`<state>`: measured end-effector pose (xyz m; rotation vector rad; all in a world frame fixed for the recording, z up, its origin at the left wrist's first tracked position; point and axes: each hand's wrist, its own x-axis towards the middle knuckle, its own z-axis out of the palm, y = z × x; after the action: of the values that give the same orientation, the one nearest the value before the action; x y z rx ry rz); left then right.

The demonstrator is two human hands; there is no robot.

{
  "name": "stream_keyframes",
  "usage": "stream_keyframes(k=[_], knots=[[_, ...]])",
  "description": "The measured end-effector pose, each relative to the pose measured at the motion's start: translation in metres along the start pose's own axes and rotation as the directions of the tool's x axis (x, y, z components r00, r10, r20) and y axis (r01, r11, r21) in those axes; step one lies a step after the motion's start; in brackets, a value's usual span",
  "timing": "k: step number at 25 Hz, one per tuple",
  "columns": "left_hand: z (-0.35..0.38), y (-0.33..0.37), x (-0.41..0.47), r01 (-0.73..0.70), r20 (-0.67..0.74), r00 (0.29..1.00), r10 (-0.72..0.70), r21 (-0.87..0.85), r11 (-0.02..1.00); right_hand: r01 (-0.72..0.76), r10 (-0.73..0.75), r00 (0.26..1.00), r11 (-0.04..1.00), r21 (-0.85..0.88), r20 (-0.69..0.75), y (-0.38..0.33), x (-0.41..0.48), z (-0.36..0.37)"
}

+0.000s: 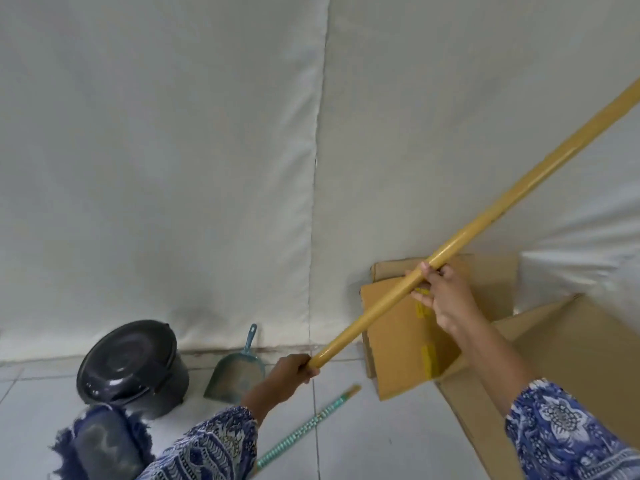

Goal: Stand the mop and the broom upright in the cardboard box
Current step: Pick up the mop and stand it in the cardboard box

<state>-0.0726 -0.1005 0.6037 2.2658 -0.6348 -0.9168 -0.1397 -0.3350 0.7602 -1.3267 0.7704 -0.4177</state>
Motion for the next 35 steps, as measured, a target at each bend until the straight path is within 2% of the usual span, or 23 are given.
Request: stream_keyframes(k=[5, 13, 16, 23, 28, 35], knots=[[-0.012, 0.109, -0.016, -0.166, -0.092, 0.983, 0.158, -0.085, 0.982, 0.260, -0.257, 0.964, 0.964, -0.051, 0.060, -0.118, -0.035, -0.035], [0.060, 0.285, 0.014, -0.311, -0.149, 0.941, 0.305, -0.020, 0.950, 0.469, -0.453, 0.880, 0.876, -0.114, 0.142, -0.221, -0.051, -0.165], [0.105, 0.356, 0.032, -0.328, -0.175, 0.929, 0.327, 0.022, 0.944, 0.500, -0.469, 0.860, 0.853, -0.149, 0.199, -0.247, -0.043, -0.230], [0.199, 0.484, 0.086, -0.256, -0.199, 0.948, 0.247, -0.019, 0.966, 0.534, -0.471, 0.835, 0.818, -0.214, 0.283, -0.275, 0.009, -0.345], [0.266, 0.543, 0.150, -0.261, -0.196, 0.951, 0.238, -0.099, 0.960, 0.513, -0.416, 0.845, 0.809, -0.287, 0.336, -0.265, 0.087, -0.420], [0.343, 0.592, 0.260, -0.132, -0.133, 0.984, 0.117, -0.118, 0.984, 0.437, -0.306, 0.870, 0.842, -0.316, 0.387, -0.241, 0.212, -0.501]])
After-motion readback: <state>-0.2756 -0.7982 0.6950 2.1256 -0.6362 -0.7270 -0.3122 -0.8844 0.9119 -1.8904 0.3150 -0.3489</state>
